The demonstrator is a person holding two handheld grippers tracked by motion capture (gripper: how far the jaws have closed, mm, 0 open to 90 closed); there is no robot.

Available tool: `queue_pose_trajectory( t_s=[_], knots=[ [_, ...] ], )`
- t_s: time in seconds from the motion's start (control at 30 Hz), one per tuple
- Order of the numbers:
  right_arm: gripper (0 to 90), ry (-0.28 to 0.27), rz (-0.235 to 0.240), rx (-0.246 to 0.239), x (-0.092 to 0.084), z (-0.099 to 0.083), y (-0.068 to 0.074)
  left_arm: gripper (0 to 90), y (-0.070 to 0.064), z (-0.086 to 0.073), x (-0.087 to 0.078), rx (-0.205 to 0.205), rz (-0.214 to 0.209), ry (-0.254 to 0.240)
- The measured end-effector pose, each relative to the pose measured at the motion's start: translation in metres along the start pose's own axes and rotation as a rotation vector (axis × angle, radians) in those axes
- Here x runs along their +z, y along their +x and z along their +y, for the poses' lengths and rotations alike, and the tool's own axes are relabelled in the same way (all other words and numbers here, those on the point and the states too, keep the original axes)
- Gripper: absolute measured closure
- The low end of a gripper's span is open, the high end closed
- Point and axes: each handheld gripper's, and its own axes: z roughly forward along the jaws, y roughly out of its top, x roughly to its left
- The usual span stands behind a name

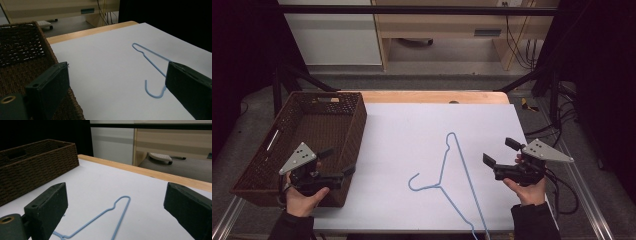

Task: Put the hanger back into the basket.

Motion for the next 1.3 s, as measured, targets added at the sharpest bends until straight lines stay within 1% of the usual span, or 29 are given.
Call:
queue_pose_trajectory(
  t_s=[0.27,0.4,0.43,0.53,0.57,0.6,0.63,0.67,0.77,0.8,0.83,0.87,0.9,0.93,0.97,1.0,1.03,1.1,1.13,1.17,1.27,1.3],
  knots=[
    [6.2,0.032,-0.013,-0.008,0.001,0.001,0.004,5.3,0.002,0.0,-0.002,-0.006,0.002,-0.006],
    [6.4,0.05,-0.011,-0.015,0.003,0.003,0.009,5.3,0.001,0.0,-0.002,0.002,0.004,-0.001],
    [6.5,0.064,-0.01,-0.029,0.004,0.003,0.012,5.3,0.0,0.0,-0.001,0.004,0.004,0.0],
    [6.8,0.087,-0.001,-0.042,0.008,0.003,0.019,5.3,-0.001,0.0,-0.001,0.007,0.0,0.003],
    [6.8,0.087,-0.001,-0.042,0.008,0.003,0.019,5.3,-0.001,0.0,-0.001,0.007,0.0,0.003],
    [6.8,0.111,0.015,-0.049,0.013,0.002,0.024,5.4,-0.001,0.0,-0.001,0.009,0.0,0.003],
    [6.8,0.111,0.015,-0.049,0.013,0.002,0.024,5.4,-0.001,0.0,0.0,0.009,-0.001,0.003],
    [6.7,0.145,0.024,-0.06,0.018,0.0,0.028,5.4,-0.001,0.0,0.0,0.009,-0.001,0.004],
    [6.8,0.2,0.036,-0.074,0.027,-0.003,0.036,5.4,0.0,0.0,0.0,0.009,0.002,0.007],
    [6.8,0.2,0.036,-0.074,0.027,-0.003,0.036,5.4,-0.001,0.0,0.0,0.009,0.002,0.007],
    [7.2,0.229,0.043,-0.085,0.031,-0.005,0.042,5.5,-0.001,0.0,0.0,0.012,0.002,0.008],
    [7.2,0.244,0.047,-0.09,0.034,-0.006,0.044,5.4,-0.001,0.0,0.0,0.012,0.002,0.008],
    [7.2,0.257,0.052,-0.095,0.036,-0.007,0.047,5.5,-0.001,0.0,0.0,0.014,0.002,0.007],
    [7.2,0.257,0.052,-0.095,0.036,-0.007,0.047,5.4,-0.001,0.0,0.0,0.014,0.002,0.007],
    [7.4,0.282,0.062,-0.104,0.04,-0.009,0.052,5.4,-0.001,0.0,0.0,0.014,0.003,0.005],
    [7.4,0.282,0.062,-0.104,0.04,-0.009,0.052,5.4,0.0,0.0,0.0,0.014,0.003,0.005],
    [7.4,0.298,0.064,-0.105,0.042,-0.01,0.055,5.5,0.0,0.001,0.0,0.014,0.004,0.005],
    [7.7,0.326,0.071,-0.125,0.045,-0.012,0.06,5.5,0.0,0.0,0.0,0.015,0.005,0.006],
    [7.9,0.332,0.074,-0.127,0.047,-0.013,0.062,5.4,0.0,0.001,0.0,0.016,0.004,0.007],
    [8.5,0.353,0.076,-0.129,0.05,-0.014,0.065,5.4,-0.001,0.001,0.0,0.02,0.003,0.009],
    [9.4,0.368,0.079,-0.135,0.052,-0.016,0.069,5.4,-0.001,0.001,0.0,0.022,0.002,0.011],
    [10.4,0.388,0.082,-0.132,0.054,-0.019,0.072,5.4,-0.002,0.001,0.0,0.023,0.001,0.012]
  ],
)
